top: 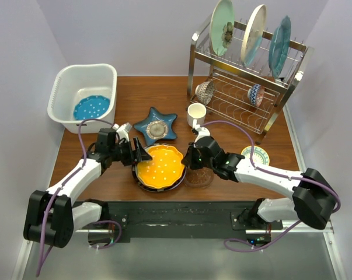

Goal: Place the plates into the plastic bin on the countertop
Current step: Pick up the plate at the center of the board.

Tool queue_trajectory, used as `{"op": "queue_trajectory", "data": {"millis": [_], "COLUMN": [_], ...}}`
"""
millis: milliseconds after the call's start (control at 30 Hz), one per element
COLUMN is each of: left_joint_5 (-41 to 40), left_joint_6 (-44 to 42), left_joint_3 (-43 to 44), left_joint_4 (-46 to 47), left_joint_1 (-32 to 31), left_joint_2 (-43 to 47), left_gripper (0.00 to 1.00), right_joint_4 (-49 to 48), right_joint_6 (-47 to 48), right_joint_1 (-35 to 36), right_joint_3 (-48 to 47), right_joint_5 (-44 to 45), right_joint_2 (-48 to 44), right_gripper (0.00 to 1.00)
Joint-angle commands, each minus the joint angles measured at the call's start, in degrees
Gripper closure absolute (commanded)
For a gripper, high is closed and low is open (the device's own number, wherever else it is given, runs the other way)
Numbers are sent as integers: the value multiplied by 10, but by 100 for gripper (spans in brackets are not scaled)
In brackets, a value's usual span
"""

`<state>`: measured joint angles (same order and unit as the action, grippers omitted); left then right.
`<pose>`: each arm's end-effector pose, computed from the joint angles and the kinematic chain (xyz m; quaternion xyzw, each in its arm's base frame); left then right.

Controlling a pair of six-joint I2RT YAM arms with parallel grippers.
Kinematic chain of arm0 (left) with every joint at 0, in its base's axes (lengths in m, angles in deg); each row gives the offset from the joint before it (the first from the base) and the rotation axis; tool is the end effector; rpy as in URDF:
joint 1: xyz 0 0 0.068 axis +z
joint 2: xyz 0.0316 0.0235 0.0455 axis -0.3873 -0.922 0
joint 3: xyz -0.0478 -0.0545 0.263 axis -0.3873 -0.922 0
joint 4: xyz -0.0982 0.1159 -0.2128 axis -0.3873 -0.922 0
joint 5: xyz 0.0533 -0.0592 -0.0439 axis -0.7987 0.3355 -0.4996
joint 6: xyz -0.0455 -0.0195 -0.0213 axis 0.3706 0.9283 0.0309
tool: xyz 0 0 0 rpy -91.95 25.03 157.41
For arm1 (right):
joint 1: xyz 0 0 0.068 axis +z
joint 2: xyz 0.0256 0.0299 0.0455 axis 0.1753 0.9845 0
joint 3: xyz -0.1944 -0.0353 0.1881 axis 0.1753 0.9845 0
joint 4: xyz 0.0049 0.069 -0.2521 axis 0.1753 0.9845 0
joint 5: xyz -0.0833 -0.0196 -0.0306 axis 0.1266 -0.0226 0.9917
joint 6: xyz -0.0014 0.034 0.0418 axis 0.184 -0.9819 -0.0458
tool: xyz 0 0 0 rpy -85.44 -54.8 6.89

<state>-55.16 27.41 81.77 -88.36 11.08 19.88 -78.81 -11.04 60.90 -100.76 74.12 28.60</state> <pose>0.2077 -0.0627 0.1877 -0.0574 0.8960 -0.3759 0.2294 0.1750 0.2097 0.2181 -0.0703 0.8892 0.2911 0.3458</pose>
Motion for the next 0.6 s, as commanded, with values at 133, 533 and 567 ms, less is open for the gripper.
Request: {"op": "queue_trajectory", "data": {"millis": [133, 533, 567], "left_joint_5": [91, 185, 189], "left_joint_6": [28, 59, 59], "left_joint_3": [-45, -37, -35], "left_joint_4": [35, 83, 83], "left_joint_1": [-12, -11, -11], "left_joint_2": [-22, -11, -8], "left_gripper": [30, 32, 32], "right_joint_4": [29, 26, 26], "right_joint_6": [19, 18, 18], "right_joint_1": [-1, -1, -1], "right_joint_3": [20, 29, 29], "right_joint_5": [10, 16, 14], "right_joint_2": [8, 2, 2], "right_gripper": [100, 100, 100]}}
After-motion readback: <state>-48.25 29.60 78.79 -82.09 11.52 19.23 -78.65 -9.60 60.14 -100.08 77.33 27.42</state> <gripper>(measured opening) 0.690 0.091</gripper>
